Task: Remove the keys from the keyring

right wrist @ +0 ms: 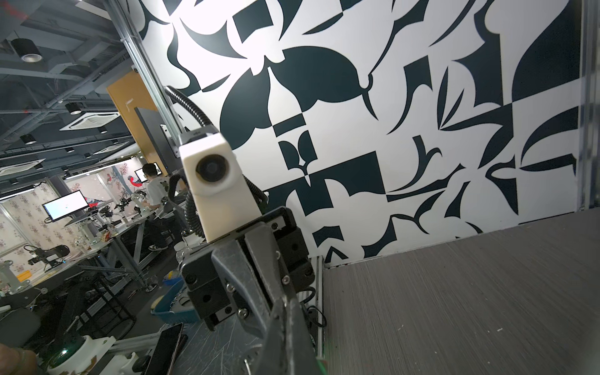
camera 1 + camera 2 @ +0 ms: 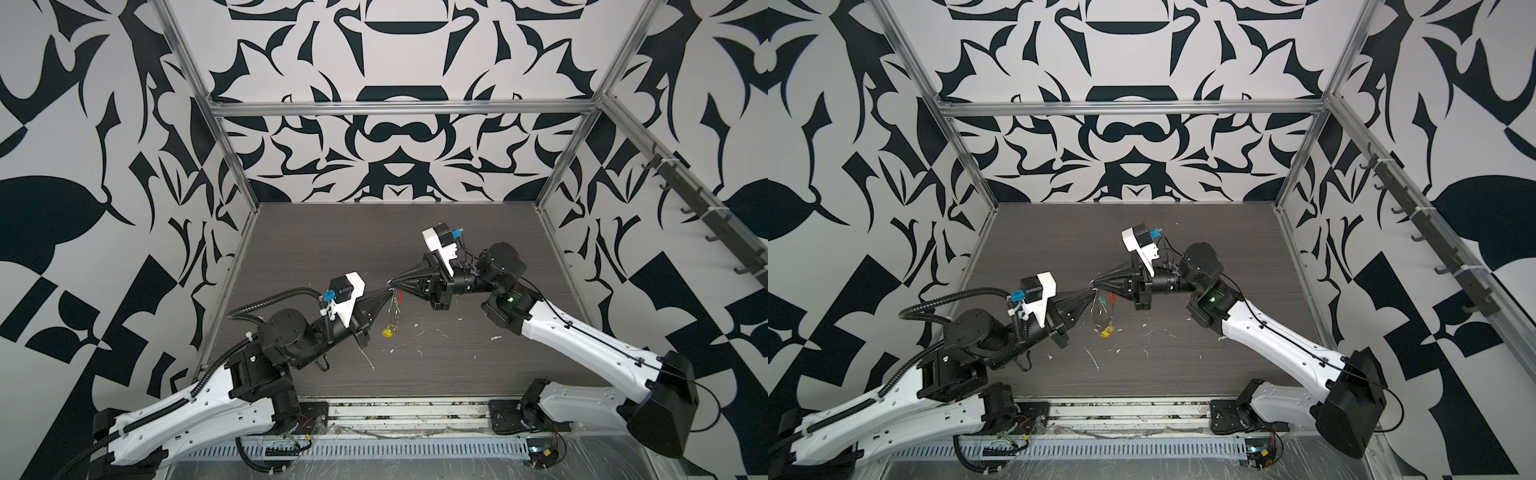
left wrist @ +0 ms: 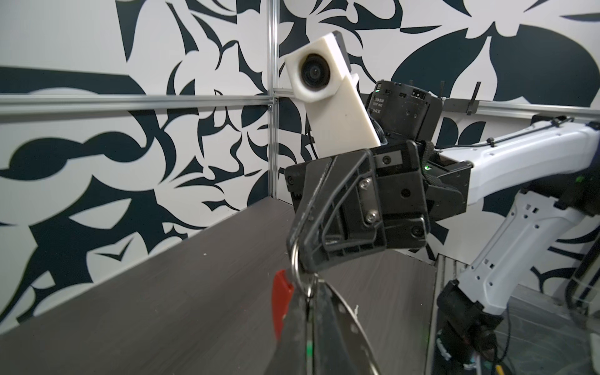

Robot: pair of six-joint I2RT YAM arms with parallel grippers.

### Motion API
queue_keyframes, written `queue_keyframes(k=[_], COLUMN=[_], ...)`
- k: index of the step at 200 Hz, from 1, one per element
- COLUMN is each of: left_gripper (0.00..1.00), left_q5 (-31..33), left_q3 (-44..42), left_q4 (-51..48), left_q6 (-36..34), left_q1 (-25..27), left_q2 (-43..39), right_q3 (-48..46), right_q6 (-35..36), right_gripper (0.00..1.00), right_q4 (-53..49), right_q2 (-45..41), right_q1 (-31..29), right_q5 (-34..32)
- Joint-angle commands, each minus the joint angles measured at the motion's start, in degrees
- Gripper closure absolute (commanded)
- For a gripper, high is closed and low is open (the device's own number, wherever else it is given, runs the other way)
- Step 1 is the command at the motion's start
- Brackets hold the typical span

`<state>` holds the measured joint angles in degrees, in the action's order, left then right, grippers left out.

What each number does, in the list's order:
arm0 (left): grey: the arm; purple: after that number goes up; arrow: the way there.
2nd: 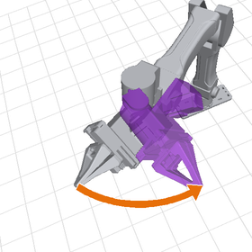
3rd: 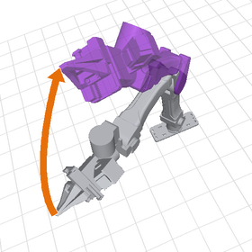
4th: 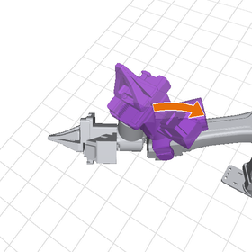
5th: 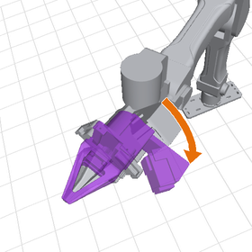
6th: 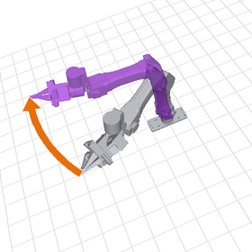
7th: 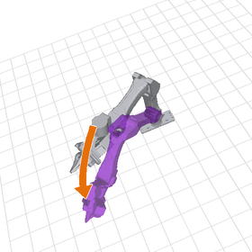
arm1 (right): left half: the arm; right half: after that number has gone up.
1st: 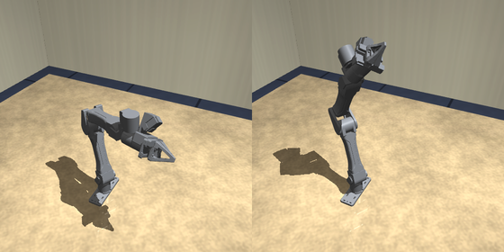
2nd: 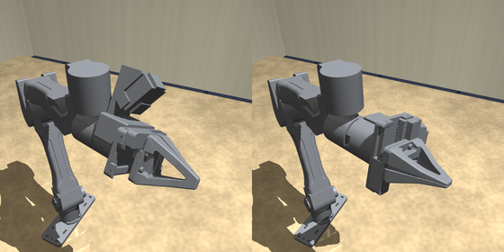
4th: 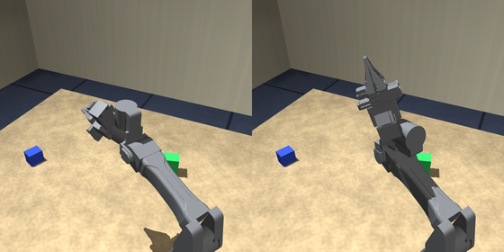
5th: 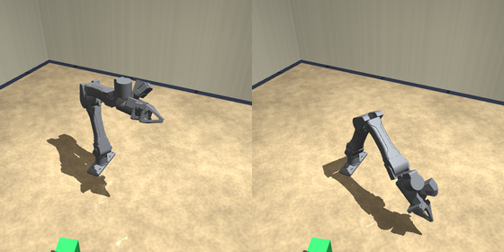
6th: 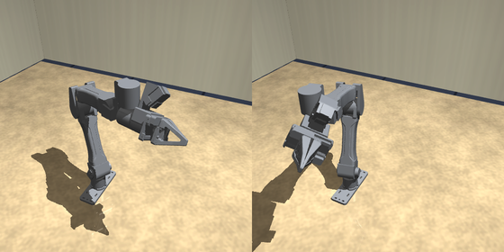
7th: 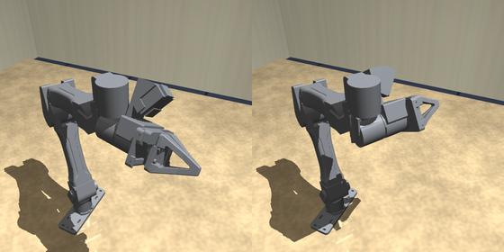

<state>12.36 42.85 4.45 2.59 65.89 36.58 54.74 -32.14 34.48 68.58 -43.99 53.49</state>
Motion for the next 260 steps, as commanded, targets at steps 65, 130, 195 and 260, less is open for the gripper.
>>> queue_keyframes(k=[65,130,195,260], left_gripper=[1.0,1.0,0.7,0.91], left_q5=[0.98,1.56,0.0,-0.3], left_q3=[2.67,5.22,4.57,5.49], left_q4=[0.17,-3.65,-2.51,-1.9], left_q6=[0.02,0.19,0.79,-0.3], left_q1=[-0.92,-0.9,-0.86,-1.01], left_q2=[1.38,2.36,1.9,3.4], right_q3=[-2.57,-4.03,-3.94,-3.64], right_q6=[-2.05,-1.22,-0.64,-1.34], right_gripper=[1.0,1.0,1.0,1.0], right_q4=[3.75,2.66,2.43,3.05], right_q2=[-1.86,-3.51,-3.85,-3.63], right_q1=[-0.46,-0.49,-0.49,-0.49], right_q5=[-0.06,-0.31,0.39,0.76])
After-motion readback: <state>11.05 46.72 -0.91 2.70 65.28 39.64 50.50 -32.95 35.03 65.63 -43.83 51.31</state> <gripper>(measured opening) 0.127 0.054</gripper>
